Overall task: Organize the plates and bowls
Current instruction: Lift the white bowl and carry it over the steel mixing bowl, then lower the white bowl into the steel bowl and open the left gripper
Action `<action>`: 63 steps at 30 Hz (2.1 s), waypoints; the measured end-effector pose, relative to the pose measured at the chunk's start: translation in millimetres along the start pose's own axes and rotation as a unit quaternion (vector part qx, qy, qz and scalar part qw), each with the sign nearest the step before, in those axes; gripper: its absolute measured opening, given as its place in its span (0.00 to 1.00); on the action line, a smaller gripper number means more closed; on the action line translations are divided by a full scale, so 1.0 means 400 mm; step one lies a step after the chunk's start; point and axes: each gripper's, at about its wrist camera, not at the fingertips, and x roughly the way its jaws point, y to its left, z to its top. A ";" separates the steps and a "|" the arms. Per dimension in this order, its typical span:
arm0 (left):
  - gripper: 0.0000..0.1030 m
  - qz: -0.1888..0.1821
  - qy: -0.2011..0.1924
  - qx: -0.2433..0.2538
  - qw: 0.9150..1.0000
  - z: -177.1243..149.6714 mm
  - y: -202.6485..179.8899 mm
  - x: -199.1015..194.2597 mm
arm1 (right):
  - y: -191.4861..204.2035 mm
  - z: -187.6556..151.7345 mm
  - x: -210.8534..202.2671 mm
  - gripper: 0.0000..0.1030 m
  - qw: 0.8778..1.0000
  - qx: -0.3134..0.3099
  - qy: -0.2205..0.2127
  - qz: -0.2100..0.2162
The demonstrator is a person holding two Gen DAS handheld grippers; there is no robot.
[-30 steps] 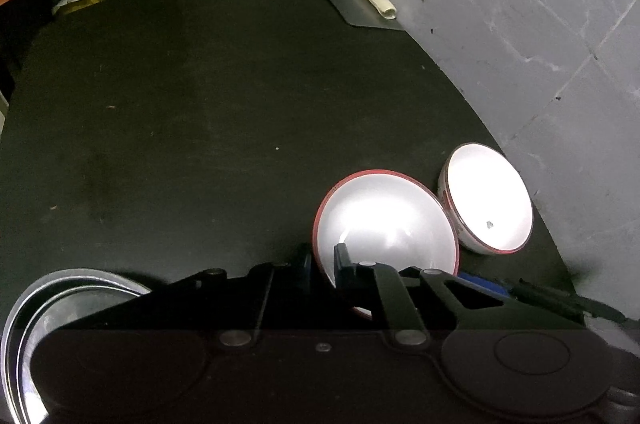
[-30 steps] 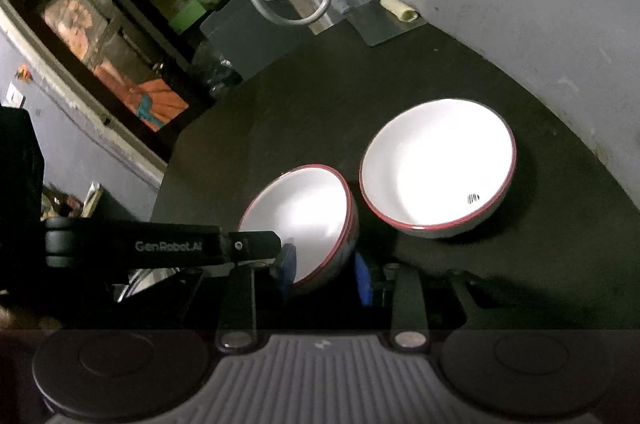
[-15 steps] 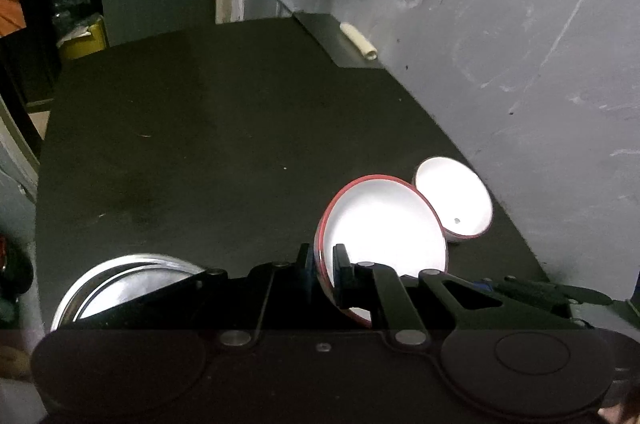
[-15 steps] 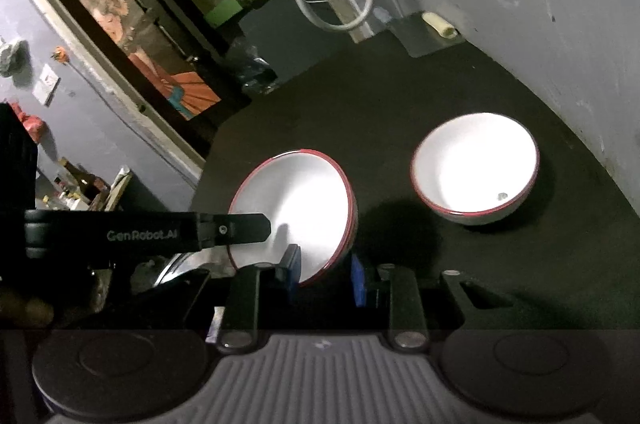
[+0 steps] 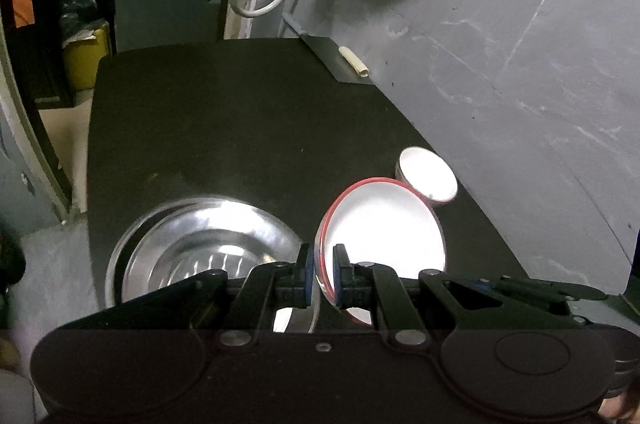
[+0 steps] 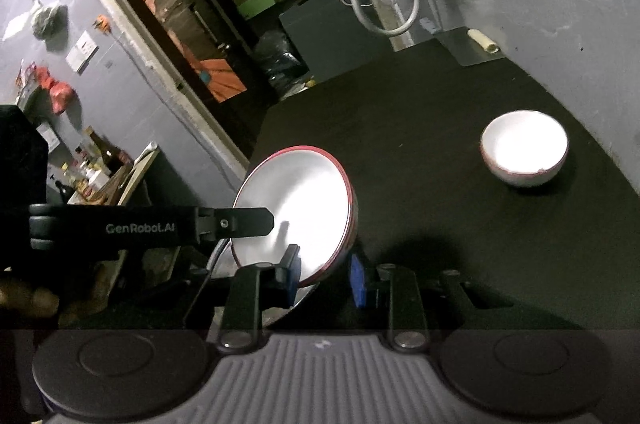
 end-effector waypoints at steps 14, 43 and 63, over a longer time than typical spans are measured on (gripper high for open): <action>0.10 -0.037 0.037 -0.037 0.998 -0.160 0.084 -0.074 | 0.105 -0.148 -0.035 0.29 0.999 -0.004 0.044 -0.018; 0.12 -0.015 0.126 -0.040 0.991 -0.250 0.092 -0.060 | 0.152 -0.198 -0.019 0.28 0.993 -0.029 0.106 -0.041; 0.13 0.011 0.158 -0.047 0.986 -0.228 0.081 -0.028 | 0.154 -0.171 0.005 0.29 0.986 -0.061 0.148 -0.047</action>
